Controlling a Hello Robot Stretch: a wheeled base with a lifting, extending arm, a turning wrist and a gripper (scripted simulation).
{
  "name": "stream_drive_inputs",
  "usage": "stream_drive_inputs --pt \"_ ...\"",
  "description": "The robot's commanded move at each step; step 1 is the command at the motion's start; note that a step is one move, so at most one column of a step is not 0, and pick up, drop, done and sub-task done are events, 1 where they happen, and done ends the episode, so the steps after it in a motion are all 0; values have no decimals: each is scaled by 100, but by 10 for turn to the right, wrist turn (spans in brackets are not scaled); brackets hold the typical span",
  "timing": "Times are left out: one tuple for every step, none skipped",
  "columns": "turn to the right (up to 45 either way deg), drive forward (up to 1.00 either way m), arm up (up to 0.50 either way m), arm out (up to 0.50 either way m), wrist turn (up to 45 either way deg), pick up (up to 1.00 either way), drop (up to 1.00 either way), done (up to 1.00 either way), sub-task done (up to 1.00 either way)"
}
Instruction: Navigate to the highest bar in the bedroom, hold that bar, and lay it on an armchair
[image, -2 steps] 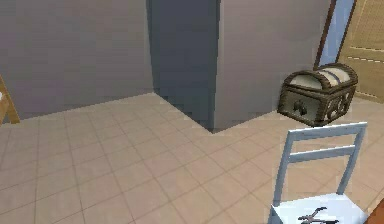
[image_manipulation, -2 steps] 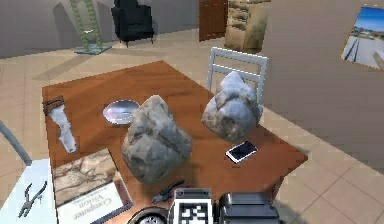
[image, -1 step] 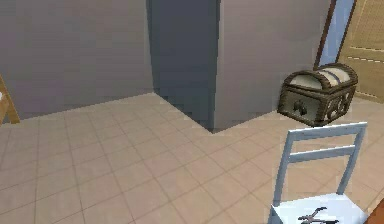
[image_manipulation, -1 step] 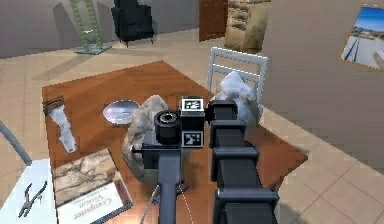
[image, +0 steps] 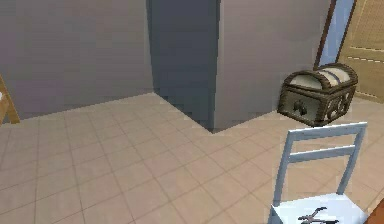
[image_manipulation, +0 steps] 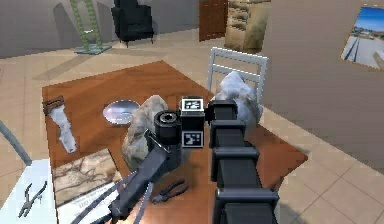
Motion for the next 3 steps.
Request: stream_drive_inputs --pt "0 0 0 0 450 0 0 0 0" --pt "0 0 0 0 450 0 0 0 0" --pt "0 0 0 0 120 0 0 0 0"
